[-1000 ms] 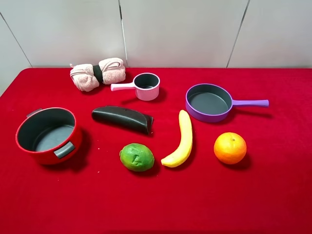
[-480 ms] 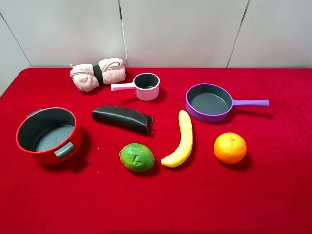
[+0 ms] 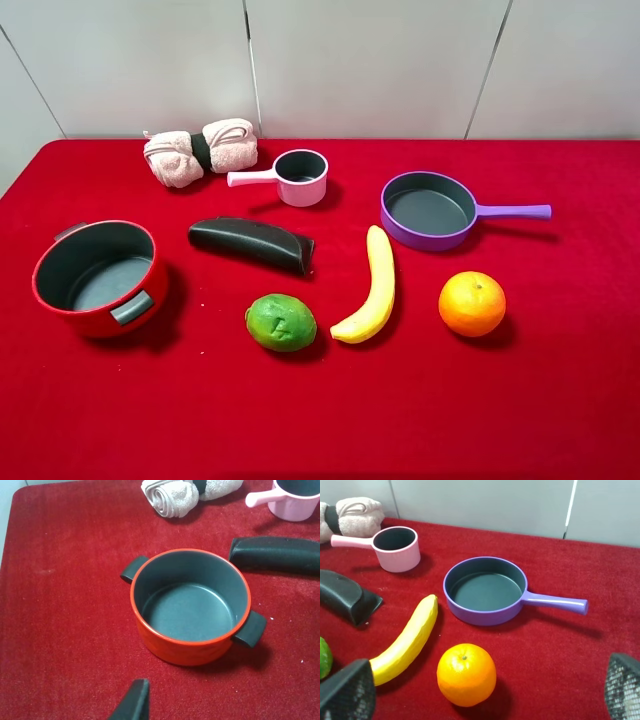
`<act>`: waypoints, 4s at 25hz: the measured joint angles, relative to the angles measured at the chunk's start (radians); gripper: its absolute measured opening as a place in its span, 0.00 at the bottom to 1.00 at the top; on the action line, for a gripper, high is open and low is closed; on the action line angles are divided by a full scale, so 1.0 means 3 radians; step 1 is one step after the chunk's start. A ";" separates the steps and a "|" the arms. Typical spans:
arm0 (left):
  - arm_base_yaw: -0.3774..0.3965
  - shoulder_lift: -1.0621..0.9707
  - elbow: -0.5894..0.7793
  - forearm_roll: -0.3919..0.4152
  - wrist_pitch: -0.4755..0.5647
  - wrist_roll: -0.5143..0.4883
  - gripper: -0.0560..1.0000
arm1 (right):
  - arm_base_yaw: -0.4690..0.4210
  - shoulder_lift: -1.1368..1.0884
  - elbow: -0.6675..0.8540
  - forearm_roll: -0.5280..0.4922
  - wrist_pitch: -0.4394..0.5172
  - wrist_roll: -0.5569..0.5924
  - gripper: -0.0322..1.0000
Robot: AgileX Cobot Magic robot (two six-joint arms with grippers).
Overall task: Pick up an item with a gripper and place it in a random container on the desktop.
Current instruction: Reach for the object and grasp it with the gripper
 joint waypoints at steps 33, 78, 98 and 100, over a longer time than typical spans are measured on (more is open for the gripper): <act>0.0000 0.0000 0.0000 0.0000 0.0000 0.0000 0.99 | 0.0000 0.0785 -0.0383 -0.0073 -0.0010 -0.0003 0.70; 0.0000 0.0000 0.0000 0.0000 0.0000 0.0000 0.99 | 0.2357 0.4170 -0.1708 -0.0148 -0.0290 -0.0790 0.70; 0.0000 0.0000 0.0000 0.0000 0.0000 0.0000 0.99 | 0.2464 0.5235 -0.1809 -0.0148 -0.0903 -0.0961 0.70; 0.0000 0.0000 0.0000 0.0000 0.0000 0.0000 0.99 | 0.2464 0.5312 -0.1809 -0.0148 -0.0964 -0.0961 0.70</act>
